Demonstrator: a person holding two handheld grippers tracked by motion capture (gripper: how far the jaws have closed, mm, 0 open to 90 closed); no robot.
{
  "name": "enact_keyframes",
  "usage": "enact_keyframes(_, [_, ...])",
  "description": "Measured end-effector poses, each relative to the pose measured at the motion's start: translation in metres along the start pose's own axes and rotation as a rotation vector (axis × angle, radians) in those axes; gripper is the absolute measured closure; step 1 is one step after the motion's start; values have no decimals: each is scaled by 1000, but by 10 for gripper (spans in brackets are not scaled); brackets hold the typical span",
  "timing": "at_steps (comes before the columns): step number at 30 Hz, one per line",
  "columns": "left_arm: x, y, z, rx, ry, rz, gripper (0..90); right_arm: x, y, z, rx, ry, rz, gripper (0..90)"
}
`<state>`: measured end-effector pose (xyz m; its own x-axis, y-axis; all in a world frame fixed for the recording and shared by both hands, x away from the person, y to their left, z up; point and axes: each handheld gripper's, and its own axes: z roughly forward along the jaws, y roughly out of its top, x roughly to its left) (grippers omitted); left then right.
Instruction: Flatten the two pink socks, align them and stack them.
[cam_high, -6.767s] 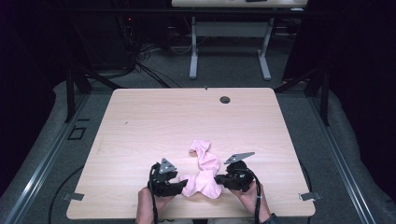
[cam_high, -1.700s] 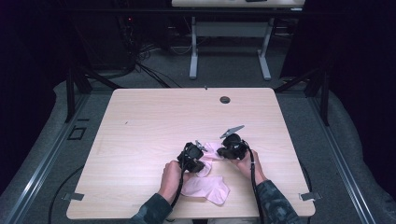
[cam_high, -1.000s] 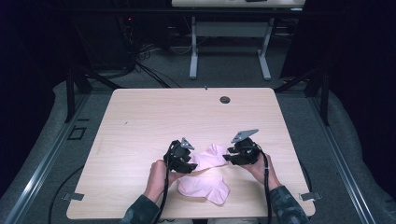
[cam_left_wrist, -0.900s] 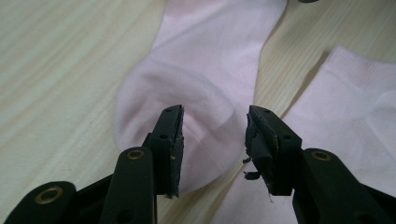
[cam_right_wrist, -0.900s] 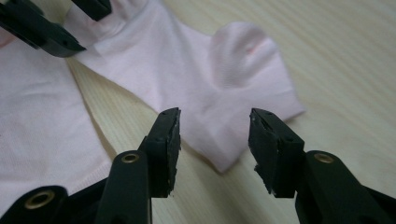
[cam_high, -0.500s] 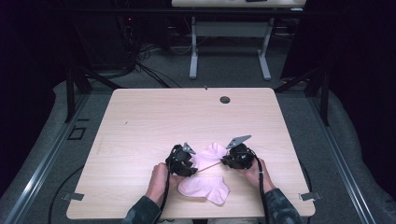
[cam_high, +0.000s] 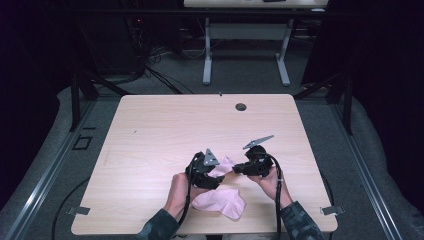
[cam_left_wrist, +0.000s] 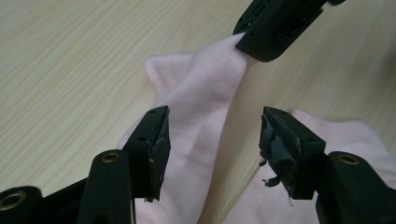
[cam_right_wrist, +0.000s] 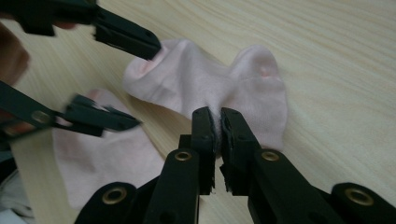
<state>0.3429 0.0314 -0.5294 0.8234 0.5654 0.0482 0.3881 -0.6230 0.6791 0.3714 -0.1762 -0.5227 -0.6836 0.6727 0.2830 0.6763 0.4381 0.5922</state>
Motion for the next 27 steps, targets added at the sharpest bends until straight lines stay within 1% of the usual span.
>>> enact_keyframes(1, [-1,1,4,6,1,0,426,1,1,-1,-7,4,7,843])
enact_keyframes(2, [-3,2,9,14,17,6,426,2,2,-2,-6,2,11,843])
enact_keyframes(3, [-4,2,12,13,25,10,447,2,3,-3,-12,12,22,843])
enact_keyframes(4, [-4,3,16,21,34,15,457,1,3,-4,-4,15,23,843])
enact_keyframes(5, [-4,4,18,28,48,23,480,-1,3,-4,-5,18,30,843])
enact_keyframes(6, [-4,5,22,33,45,34,519,-1,3,-4,-9,25,37,843])
enact_keyframes(7, [-5,5,24,34,47,32,573,-3,3,-3,-13,34,41,843])
enact_keyframes(8, [-5,6,26,31,39,36,621,-3,3,-3,-7,32,38,843])
enact_keyframes(9, [-5,7,27,29,28,36,707,-4,2,-3,-5,31,42,843])
enact_keyframes(10, [-4,8,29,29,8,32,766,-4,2,-3,-9,40,46,842])
enact_keyframes(11, [-3,8,30,31,8,30,845,-6,0,-2,-9,37,52,842])
enact_keyframes(12, [-2,9,30,26,-15,23,881,-8,-1,-2,-6,37,50,841])
enact_keyframes(13, [0,10,30,22,-29,8,887,-9,-3,-2,-14,42,59,841])
enact_keyframes(14, [2,11,29,20,-50,-6,891,-10,-5,-2,-22,37,57,839])
enact_keyframes(15, [2,11,29,20,-50,-6,894,-12,-7,-4,-22,31,48,837])
enact_keyframes(16, [6,14,26,17,-78,-37,895,-12,-9,-3,-36,25,53,834])
enact_keyframes(18, [10,17,22,5,-95,-68,896,-13,-13,-6,-45,-5,21,813])
enact_keyframes(19, [13,20,20,4,-101,-90,896,-12,-16,-6,-58,-28,8,772])
enact_keyframes(20, [15,22,18,0,-111,-110,896,-11,-19,-7,-81,-35,2,739])
enact_keyframes(21, [16,24,16,-3,-111,-120,896,-10,-22,-9,-93,-61,-21,688])
enact_keyframes(22, [18,27,13,-5,-114,-134,896,-7,-25,-9,-109,-93,-33,656])
enact_keyframes(23, [19,29,12,-10,-116,-141,896,-3,-30,-10,-134,-133,-53,602])
enact_keyframes(24, [20,32,11,-13,-119,-150,896,-1,-33,-10,-145,-144,-63,567])
enact_keyframes(26, [23,36,8,-16,-126,-162,896,9,-40,-7,-182,-188,-115,490])
enact_keyframes(27, [23,37,8,-20,-130,-169,896,14,-42,-5,-191,-217,-146,454])
